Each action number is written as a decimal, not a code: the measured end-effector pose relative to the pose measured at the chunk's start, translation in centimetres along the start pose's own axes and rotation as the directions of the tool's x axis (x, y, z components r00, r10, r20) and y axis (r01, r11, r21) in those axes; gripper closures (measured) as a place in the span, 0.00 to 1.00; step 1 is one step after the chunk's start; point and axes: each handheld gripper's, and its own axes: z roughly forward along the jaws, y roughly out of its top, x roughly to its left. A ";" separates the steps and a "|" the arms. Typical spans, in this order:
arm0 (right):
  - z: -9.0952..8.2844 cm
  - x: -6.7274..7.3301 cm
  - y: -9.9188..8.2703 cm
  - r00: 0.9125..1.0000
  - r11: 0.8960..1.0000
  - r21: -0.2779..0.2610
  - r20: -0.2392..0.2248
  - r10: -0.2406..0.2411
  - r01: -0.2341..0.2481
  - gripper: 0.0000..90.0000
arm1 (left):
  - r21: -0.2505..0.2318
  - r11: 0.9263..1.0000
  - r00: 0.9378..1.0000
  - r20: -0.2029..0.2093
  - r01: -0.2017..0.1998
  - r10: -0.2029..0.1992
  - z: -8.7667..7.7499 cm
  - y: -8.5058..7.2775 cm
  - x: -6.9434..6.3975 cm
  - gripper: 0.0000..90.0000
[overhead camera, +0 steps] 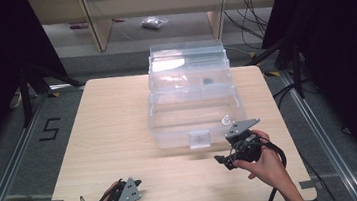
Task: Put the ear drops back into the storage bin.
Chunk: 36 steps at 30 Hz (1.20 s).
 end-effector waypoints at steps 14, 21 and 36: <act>2.0 0.7 -2.9 0.998 0.997 -0.046 -0.025 0.058 -0.059 0.26 | -0.008 1.000 1.000 0.004 0.005 -0.005 0.0 0.0 -0.1 0.16; 2.2 1.1 -4.9 0.994 0.993 -0.051 -0.035 0.106 -0.107 0.23 | -0.002 1.000 1.000 0.001 -0.002 0.002 0.0 0.0 -0.1 0.17; 1.9 1.9 -6.8 0.994 0.991 -0.076 -0.040 0.103 -0.106 0.20 | -0.001 1.000 1.000 -0.002 -0.001 0.001 0.0 0.0 -0.1 0.17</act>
